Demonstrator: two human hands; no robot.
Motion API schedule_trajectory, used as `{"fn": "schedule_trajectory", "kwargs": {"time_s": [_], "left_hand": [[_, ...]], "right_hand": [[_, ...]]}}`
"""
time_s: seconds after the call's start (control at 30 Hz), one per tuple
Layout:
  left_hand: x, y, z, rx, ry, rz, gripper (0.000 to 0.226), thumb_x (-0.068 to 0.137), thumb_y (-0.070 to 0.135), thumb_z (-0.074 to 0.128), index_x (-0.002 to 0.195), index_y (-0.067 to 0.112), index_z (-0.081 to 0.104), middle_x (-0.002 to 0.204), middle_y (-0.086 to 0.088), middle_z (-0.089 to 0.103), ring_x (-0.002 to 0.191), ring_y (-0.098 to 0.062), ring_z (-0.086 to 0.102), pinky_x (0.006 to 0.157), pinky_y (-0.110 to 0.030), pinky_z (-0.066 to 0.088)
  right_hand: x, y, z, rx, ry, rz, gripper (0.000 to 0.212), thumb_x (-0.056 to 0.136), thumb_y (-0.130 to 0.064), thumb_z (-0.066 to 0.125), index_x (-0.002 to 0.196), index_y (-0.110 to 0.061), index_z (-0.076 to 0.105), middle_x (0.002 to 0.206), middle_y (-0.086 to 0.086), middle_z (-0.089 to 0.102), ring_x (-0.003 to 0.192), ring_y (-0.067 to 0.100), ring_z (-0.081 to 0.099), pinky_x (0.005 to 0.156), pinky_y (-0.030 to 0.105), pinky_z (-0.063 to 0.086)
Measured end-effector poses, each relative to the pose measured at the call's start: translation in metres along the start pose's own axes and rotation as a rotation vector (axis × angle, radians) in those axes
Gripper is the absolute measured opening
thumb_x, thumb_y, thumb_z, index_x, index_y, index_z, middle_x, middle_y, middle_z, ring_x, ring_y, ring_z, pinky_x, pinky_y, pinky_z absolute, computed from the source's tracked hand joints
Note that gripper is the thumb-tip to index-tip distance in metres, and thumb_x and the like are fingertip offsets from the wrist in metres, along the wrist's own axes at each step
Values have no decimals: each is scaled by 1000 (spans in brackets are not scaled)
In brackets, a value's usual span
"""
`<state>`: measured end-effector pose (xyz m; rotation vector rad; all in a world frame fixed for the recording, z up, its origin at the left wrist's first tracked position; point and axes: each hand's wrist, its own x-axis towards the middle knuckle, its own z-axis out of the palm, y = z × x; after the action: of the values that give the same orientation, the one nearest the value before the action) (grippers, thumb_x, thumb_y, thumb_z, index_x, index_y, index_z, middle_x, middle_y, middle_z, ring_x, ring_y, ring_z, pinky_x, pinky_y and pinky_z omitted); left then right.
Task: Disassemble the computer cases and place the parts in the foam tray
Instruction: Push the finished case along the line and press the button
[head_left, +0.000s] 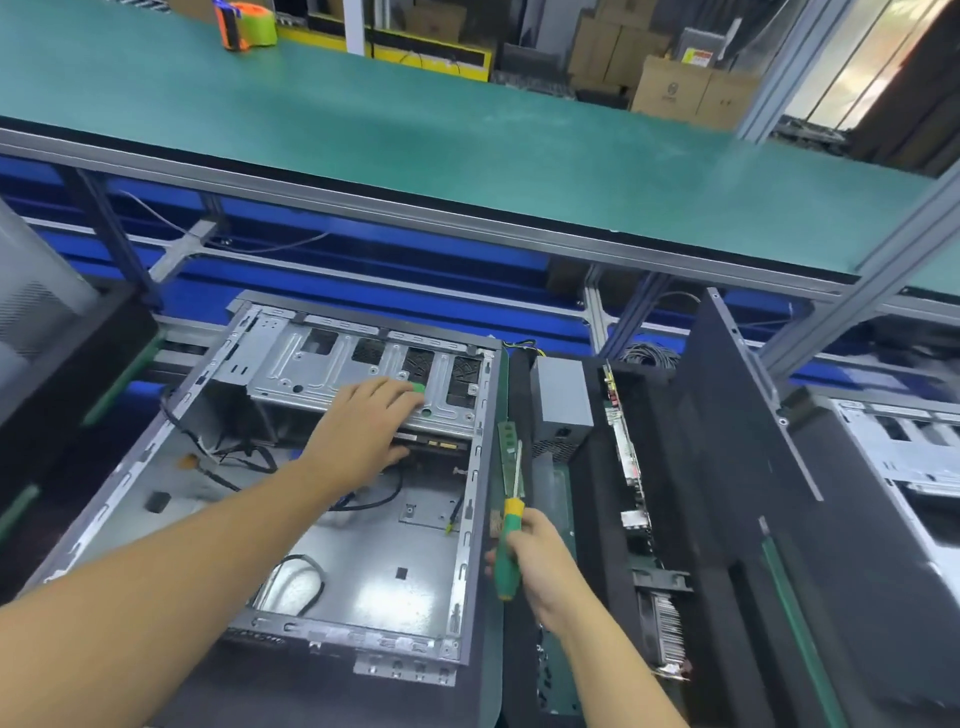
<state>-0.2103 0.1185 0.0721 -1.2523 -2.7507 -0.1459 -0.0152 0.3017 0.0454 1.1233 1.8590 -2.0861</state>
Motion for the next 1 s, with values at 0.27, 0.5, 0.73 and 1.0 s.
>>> {"fn": "schedule_trajectory", "kwargs": {"time_s": [0.27,0.5,0.73,1.0], "left_hand": [[-22,20,12,-120,194,100,18,75,21,58,92,21,52,89,-1,57,78,-21,53,65,-37,46],[-27,42,4,-1120,-37,-787,14,90,14,58,76,13,58,74,-12,70,65,-23,61,61,-33,46],[-17,44,2,-1829,-201,-1162,45,94,28,67,128,7,46,130,-16,54,114,-33,61,107,-46,46],[-2,42,25,-2085,61,-1107,63,92,-8,60,146,-4,28,114,-23,58,112,-32,60,108,-48,45]], "right_hand": [[-9,31,14,-212,-5,85,17,99,-4,39,114,-6,46,89,9,54,60,10,54,47,18,47],[-3,34,28,-363,-5,34,18,99,-21,54,115,-22,46,127,11,61,118,25,59,99,43,48],[1,38,27,-306,18,53,19,100,-17,50,119,-18,48,125,16,64,117,31,59,96,46,49],[-3,35,29,-293,6,58,24,101,-15,45,124,-23,47,123,11,65,109,16,62,69,25,53]]}}
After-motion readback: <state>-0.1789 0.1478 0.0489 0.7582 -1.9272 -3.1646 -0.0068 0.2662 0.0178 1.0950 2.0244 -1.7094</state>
